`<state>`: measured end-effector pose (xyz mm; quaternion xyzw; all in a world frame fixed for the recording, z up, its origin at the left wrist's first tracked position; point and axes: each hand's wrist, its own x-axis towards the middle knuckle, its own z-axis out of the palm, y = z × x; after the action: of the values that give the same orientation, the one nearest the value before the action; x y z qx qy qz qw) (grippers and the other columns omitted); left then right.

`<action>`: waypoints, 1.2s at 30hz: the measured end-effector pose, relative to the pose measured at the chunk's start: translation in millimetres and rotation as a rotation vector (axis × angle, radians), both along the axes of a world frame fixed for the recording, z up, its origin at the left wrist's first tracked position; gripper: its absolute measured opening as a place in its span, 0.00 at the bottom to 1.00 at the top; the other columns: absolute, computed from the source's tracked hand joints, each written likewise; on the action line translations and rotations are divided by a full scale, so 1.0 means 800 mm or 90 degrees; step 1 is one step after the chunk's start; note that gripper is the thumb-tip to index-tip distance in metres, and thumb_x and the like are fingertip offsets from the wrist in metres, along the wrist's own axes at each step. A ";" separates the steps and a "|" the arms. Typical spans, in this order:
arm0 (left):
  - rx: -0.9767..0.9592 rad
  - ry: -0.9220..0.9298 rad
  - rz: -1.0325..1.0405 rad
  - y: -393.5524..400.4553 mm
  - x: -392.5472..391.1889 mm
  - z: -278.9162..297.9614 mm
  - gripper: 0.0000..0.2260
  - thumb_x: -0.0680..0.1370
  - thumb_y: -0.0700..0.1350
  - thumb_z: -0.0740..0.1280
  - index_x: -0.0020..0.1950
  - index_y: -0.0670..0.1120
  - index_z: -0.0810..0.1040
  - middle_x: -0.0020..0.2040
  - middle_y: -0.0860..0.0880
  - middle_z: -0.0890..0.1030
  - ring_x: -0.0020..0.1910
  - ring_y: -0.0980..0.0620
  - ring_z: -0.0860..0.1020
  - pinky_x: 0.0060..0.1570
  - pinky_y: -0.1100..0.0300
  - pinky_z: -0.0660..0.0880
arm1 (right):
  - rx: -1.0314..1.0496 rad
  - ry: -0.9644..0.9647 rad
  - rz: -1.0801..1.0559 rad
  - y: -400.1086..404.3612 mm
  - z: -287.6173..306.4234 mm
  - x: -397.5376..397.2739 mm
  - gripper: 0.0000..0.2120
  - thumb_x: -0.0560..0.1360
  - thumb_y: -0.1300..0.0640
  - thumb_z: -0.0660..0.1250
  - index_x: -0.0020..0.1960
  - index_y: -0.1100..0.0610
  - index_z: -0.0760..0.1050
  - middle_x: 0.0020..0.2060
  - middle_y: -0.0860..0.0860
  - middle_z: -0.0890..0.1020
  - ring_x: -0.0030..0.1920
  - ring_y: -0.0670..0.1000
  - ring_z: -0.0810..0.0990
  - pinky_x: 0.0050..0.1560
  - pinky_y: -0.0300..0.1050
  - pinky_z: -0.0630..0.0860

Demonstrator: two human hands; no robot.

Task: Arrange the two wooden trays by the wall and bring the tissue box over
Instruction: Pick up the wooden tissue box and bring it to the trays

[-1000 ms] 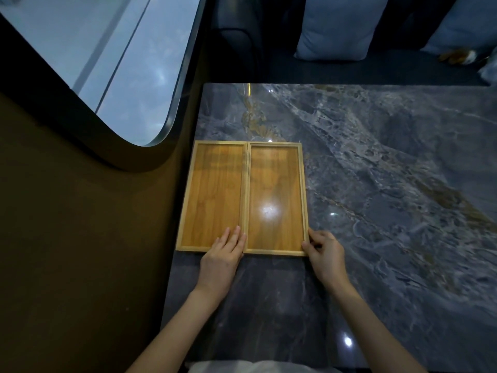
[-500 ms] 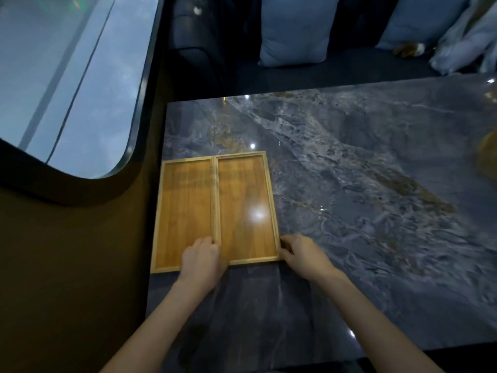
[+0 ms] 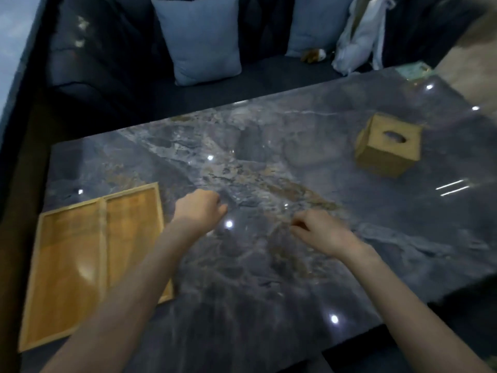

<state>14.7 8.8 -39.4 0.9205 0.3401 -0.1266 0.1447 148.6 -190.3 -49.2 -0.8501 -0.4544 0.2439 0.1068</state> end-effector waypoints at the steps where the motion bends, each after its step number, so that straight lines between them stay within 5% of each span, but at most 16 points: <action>1: 0.005 -0.022 -0.006 -0.012 0.028 0.006 0.15 0.75 0.52 0.60 0.53 0.45 0.79 0.56 0.40 0.80 0.57 0.39 0.77 0.53 0.52 0.74 | 0.008 -0.008 -0.012 -0.015 0.005 0.023 0.09 0.73 0.53 0.61 0.46 0.55 0.78 0.48 0.58 0.83 0.51 0.59 0.80 0.47 0.52 0.76; 8: -0.004 -0.153 -0.072 -0.100 0.220 0.030 0.17 0.77 0.53 0.58 0.52 0.43 0.79 0.54 0.39 0.81 0.55 0.38 0.77 0.50 0.49 0.74 | 0.058 -0.068 -0.147 -0.121 0.032 0.188 0.09 0.75 0.54 0.61 0.50 0.56 0.77 0.49 0.56 0.81 0.51 0.58 0.78 0.47 0.54 0.76; 15: -0.025 -0.215 -0.141 -0.181 0.365 0.010 0.17 0.78 0.49 0.58 0.62 0.40 0.72 0.61 0.40 0.75 0.61 0.40 0.72 0.54 0.47 0.72 | 0.177 -0.070 -0.336 -0.186 0.011 0.305 0.12 0.75 0.57 0.61 0.57 0.59 0.73 0.53 0.58 0.79 0.52 0.59 0.78 0.51 0.52 0.75; 22: -0.214 -0.185 -0.073 -0.197 0.453 -0.035 0.24 0.80 0.48 0.55 0.71 0.36 0.59 0.73 0.38 0.63 0.72 0.42 0.61 0.70 0.54 0.56 | 0.304 0.304 -0.622 -0.176 -0.031 0.340 0.20 0.77 0.56 0.60 0.68 0.60 0.65 0.64 0.58 0.74 0.63 0.53 0.72 0.59 0.40 0.66; 24: -0.295 -0.170 -0.005 -0.195 0.466 -0.043 0.22 0.80 0.50 0.55 0.69 0.38 0.63 0.70 0.38 0.68 0.69 0.41 0.65 0.66 0.53 0.61 | 0.323 0.377 -0.640 -0.166 -0.035 0.345 0.21 0.78 0.56 0.58 0.68 0.62 0.63 0.66 0.57 0.71 0.66 0.52 0.69 0.61 0.39 0.65; 28: -0.422 -0.169 0.109 -0.196 0.477 -0.055 0.20 0.79 0.53 0.55 0.65 0.42 0.69 0.63 0.42 0.75 0.61 0.43 0.73 0.61 0.50 0.68 | 0.344 0.446 -0.647 -0.151 -0.046 0.355 0.18 0.78 0.53 0.57 0.66 0.57 0.67 0.54 0.48 0.73 0.56 0.45 0.70 0.58 0.40 0.65; 36: -0.492 -0.204 0.160 -0.197 0.482 -0.059 0.15 0.79 0.50 0.57 0.59 0.43 0.74 0.51 0.48 0.76 0.51 0.50 0.74 0.47 0.58 0.71 | 0.311 0.425 -0.604 -0.151 -0.058 0.367 0.17 0.78 0.51 0.56 0.64 0.55 0.70 0.53 0.48 0.75 0.57 0.49 0.73 0.58 0.45 0.69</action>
<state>400.3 -148.7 -86.8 0.7584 0.3499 -0.0813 0.5438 442.3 -311.0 -95.4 -0.7884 -0.0127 0.3113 0.5305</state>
